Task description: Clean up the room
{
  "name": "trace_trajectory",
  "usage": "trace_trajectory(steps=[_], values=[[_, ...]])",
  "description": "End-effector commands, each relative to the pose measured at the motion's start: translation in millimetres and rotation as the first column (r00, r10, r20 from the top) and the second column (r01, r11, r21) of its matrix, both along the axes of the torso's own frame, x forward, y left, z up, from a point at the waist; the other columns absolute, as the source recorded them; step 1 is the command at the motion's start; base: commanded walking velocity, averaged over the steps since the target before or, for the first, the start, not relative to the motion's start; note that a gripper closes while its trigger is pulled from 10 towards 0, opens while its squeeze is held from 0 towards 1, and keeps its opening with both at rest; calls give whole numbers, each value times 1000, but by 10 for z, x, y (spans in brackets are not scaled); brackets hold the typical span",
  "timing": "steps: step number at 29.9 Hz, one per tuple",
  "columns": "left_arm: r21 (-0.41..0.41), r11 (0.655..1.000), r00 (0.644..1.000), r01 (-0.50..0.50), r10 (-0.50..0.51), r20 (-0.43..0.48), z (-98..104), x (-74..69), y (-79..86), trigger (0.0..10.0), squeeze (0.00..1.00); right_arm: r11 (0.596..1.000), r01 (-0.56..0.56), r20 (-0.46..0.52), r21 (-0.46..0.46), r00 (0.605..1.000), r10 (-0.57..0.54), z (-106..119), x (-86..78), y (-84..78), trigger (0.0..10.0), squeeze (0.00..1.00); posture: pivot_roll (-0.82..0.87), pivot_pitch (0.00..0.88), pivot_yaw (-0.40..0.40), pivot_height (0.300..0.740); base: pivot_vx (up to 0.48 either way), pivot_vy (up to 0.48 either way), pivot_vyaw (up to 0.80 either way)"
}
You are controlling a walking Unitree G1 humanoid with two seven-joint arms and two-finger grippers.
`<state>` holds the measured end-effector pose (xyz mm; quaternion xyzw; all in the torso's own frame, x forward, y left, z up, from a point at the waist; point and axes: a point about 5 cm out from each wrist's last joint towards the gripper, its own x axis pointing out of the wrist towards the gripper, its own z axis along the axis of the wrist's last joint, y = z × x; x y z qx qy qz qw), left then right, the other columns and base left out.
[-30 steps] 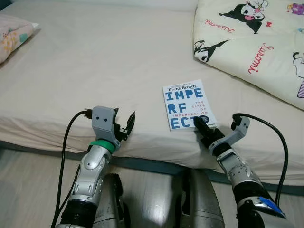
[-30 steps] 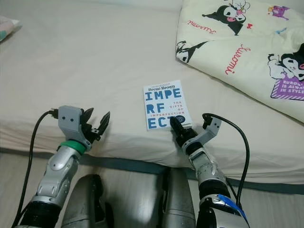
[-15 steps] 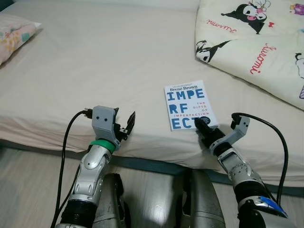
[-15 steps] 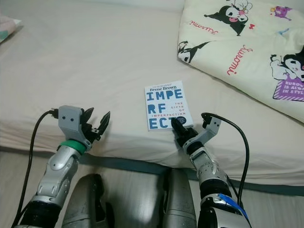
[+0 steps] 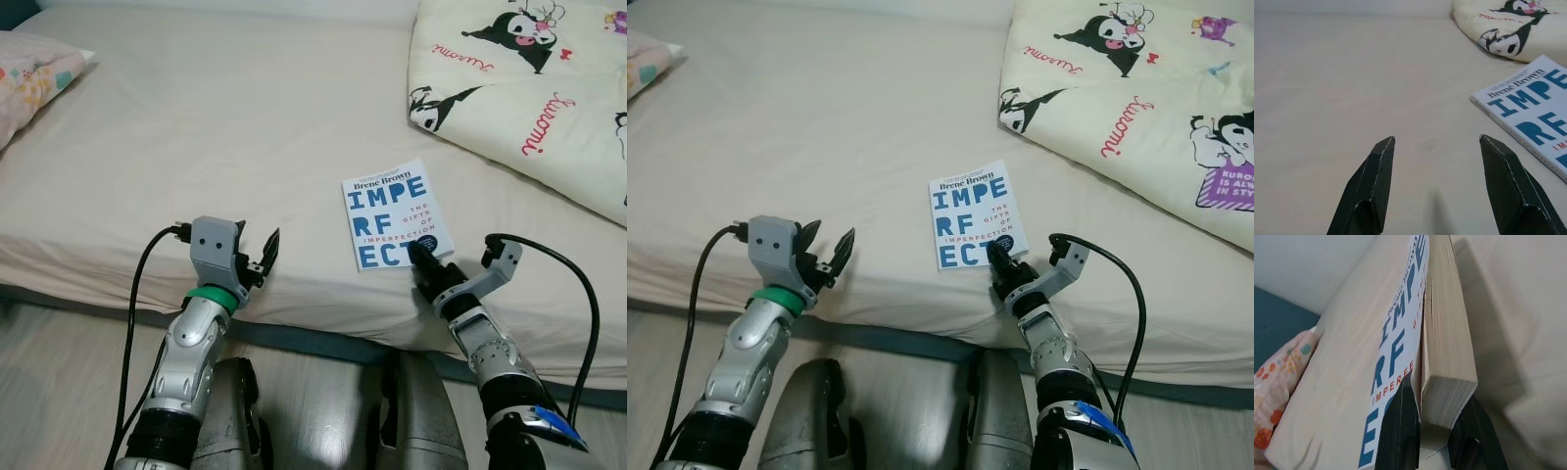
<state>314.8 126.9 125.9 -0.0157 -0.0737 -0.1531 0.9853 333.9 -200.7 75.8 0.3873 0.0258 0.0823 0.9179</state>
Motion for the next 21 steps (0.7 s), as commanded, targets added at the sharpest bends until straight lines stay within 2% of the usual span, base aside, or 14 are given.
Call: trace_trajectory(steps=[1, 3, 4, 6, 8, 10, 13, 17, 19, 20, 21], values=[[10, 1000, 1000, -17, 17, -13, -53, -5, 25, 10000, 0, 997, 77, 17, 5, 997, -77, 21, -15, -138, 0, 0, 66, 118, 72, 587, 0, 0, 0], [9, 1000, 1000, -28, 28, -9, -46, 7, 31, 10000, 0, 997, 71, 37, 3, 997, -71, 60, 2, -144, 0, 0, 67, 113, 68, 587, 0, 0, 0], [3, 999, 999, -46, 46, -8, -43, 19, 49, 10000, 0, 998, 56, 81, 15, 995, -57, 134, 20, -142, 0, 0, 66, 93, 66, 587, 0, 0, 0], [3, 999, 999, -46, 46, -8, -43, 19, 49, 10000, 0, 998, 56, 81, 15, 995, -57, 134, 20, -142, 0, 0, 66, 93, 66, 587, 0, 0, 0], [-10, 997, 997, -80, 80, -9, -31, 51, 92, 10000, 0, 999, 13, 160, 35, 987, -19, 268, 45, -111, 0, 0, 64, 79, 72, 587, 0, 0, 0], [-10, 997, 997, -80, 80, -9, -31, 51, 92, 10000, 0, 999, 13, 160, 35, 987, -19, 268, 45, -111, 0, 0, 64, 79, 72, 587, 0, 0, 0], [-20, 991, 991, -134, 134, -13, 8, 121, 164, 10000, 0, 994, -100, 248, 36, 965, 88, 442, 38, 37, 0, 0, 59, 77, 62, 587, 0, 0, 0], [-25, 985, 985, -170, 169, -31, 5, 153, 187, 10000, 0, 989, -144, 253, -28, 956, 147, 478, 17, 140, 0, 0, 65, 75, 59, 587, 0, 0, 0], [-25, 985, 985, -170, 169, -31, 5, 153, 187, 10000, 0, 989, -144, 253, -28, 956, 147, 478, 17, 140, 0, 0, 65, 75, 59, 587, 0, 0, 0], [-41, 986, 985, -163, 160, -70, -23, 163, 170, 10000, 0, 985, -139, 247, -102, 956, 160, 489, 0, 178, 3255, 0, 66, 75, 59, 587, 0, 0, 0], [-48, 986, 984, -160, 155, -89, -41, 156, 159, 10000, 0, 973, -132, 249, -191, 952, 178, 508, -34, 225, 10000, 0, 61, 70, 64, 587, 0, 0, 0]])
